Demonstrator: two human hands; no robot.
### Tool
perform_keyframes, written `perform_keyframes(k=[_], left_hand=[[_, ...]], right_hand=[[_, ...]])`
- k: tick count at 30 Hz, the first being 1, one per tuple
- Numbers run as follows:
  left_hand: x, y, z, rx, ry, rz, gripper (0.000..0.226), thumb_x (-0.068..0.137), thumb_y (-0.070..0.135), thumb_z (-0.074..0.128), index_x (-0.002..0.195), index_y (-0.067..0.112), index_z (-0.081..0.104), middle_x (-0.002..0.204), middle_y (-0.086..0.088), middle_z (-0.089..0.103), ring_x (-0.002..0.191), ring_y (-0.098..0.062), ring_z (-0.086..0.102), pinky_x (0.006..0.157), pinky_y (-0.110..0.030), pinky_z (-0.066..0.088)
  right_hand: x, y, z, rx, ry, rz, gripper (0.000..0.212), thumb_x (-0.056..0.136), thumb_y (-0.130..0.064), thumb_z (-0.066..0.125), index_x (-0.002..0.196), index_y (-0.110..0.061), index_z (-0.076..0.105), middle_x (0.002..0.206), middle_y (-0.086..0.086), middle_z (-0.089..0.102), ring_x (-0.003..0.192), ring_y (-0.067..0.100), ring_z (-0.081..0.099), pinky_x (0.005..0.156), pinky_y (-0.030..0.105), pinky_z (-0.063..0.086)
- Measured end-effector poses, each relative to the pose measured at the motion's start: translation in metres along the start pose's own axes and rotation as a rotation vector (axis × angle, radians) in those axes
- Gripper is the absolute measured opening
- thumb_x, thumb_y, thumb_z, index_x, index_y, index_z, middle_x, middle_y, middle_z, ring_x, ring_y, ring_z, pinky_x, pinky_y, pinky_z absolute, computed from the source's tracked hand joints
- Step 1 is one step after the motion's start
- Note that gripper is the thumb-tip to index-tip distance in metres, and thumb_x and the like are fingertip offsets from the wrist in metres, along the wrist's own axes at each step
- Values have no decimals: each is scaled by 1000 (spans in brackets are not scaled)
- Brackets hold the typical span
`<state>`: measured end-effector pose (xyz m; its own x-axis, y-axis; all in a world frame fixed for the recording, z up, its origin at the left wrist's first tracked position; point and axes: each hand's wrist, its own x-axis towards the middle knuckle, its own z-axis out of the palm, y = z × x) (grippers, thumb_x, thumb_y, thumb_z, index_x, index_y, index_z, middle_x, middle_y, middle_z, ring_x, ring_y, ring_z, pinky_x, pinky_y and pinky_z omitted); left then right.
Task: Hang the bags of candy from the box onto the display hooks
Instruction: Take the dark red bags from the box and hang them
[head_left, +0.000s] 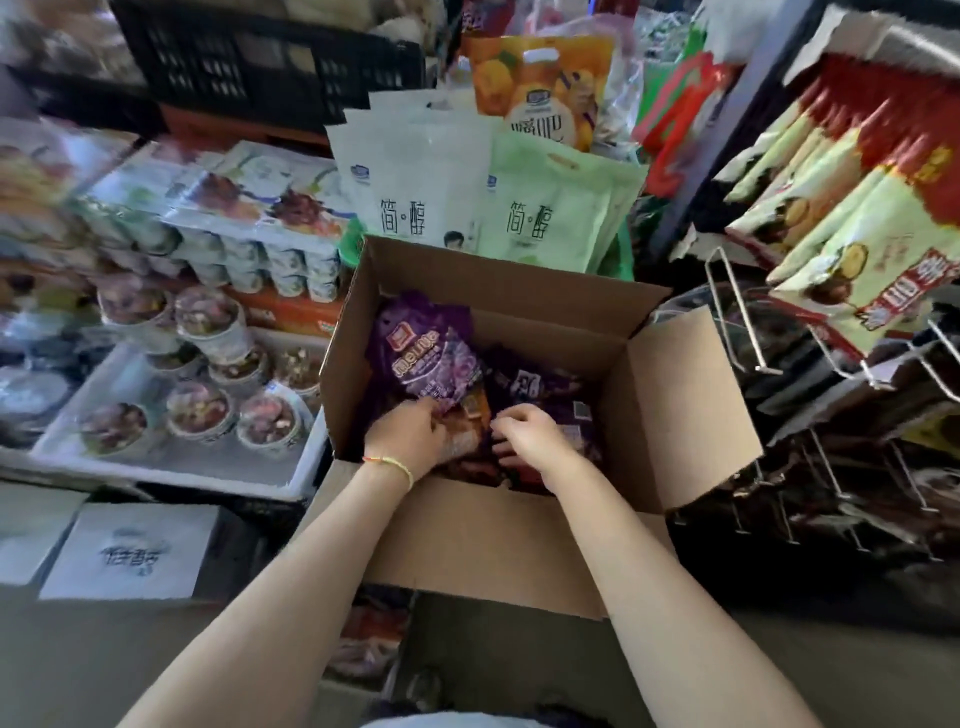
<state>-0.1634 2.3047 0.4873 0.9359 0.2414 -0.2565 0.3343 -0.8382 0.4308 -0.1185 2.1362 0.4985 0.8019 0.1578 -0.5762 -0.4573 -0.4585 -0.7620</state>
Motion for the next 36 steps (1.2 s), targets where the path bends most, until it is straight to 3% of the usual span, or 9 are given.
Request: perform_keyframes(k=[5,9,14,16,20,25,29,33,36], left_hand=[[33,-11,6,-479,-41,-160,63,91,22,65,148,13,41,142,-17,50,131,-36,48,106,-39,40],[57,-12,6,-980,-56,-339,57,94,15,62,147,22,45,135,1,59,122,-25,57,102,-33,44],[68,-18,15,-1268,-92,-375,47,98,15,56,144,26,51,127,5,58,115,-16,56,105,-39,44],[72,-17,12,-1367,-105,-442,40,99,18,54,137,28,54,114,7,58,101,-10,53,94,-35,46],[78,-20,12,-1520,-59,-569,10,93,23,62,98,20,70,100,0,67,94,-17,61,71,-28,47],[73,-15,13,-1549,-40,-531,11,89,18,70,99,15,73,95,-2,73,82,-13,67,60,-22,47],[69,-5,12,-1597,-18,-486,12,90,-1,65,89,11,70,82,-7,70,66,-16,68,49,-17,51],[64,9,10,-1549,-32,-319,36,88,-5,66,116,16,59,99,-13,68,82,-23,68,55,-24,55],[59,29,5,-1578,-105,-245,54,90,4,69,134,25,46,111,-12,71,96,-26,71,73,-35,61]], right_hand=[[35,-4,32,465,-33,101,21,101,-18,53,120,-10,56,129,16,62,118,30,61,102,43,50],[51,-1,40,712,-29,173,21,104,-19,47,122,-9,54,142,14,54,133,32,51,108,44,42],[62,-4,37,873,-40,193,26,103,-20,47,126,-10,52,143,14,51,132,33,49,111,46,40],[65,-5,36,886,-27,198,38,102,-21,48,138,-8,47,148,15,47,134,33,47,112,47,39],[69,-11,33,904,13,189,40,103,-21,49,141,-10,45,153,16,41,140,33,41,113,46,38],[73,-12,23,788,25,142,46,96,-36,64,137,-19,52,135,5,54,125,21,48,108,37,36],[76,1,11,575,64,47,61,79,-47,81,128,-15,64,121,4,72,113,22,68,110,45,44],[61,-8,-17,298,27,-20,45,76,-44,84,108,-14,75,103,5,78,100,23,74,102,45,53],[46,-18,-39,339,-14,-74,36,80,-20,83,112,-11,70,107,11,76,101,30,73,99,48,54]])
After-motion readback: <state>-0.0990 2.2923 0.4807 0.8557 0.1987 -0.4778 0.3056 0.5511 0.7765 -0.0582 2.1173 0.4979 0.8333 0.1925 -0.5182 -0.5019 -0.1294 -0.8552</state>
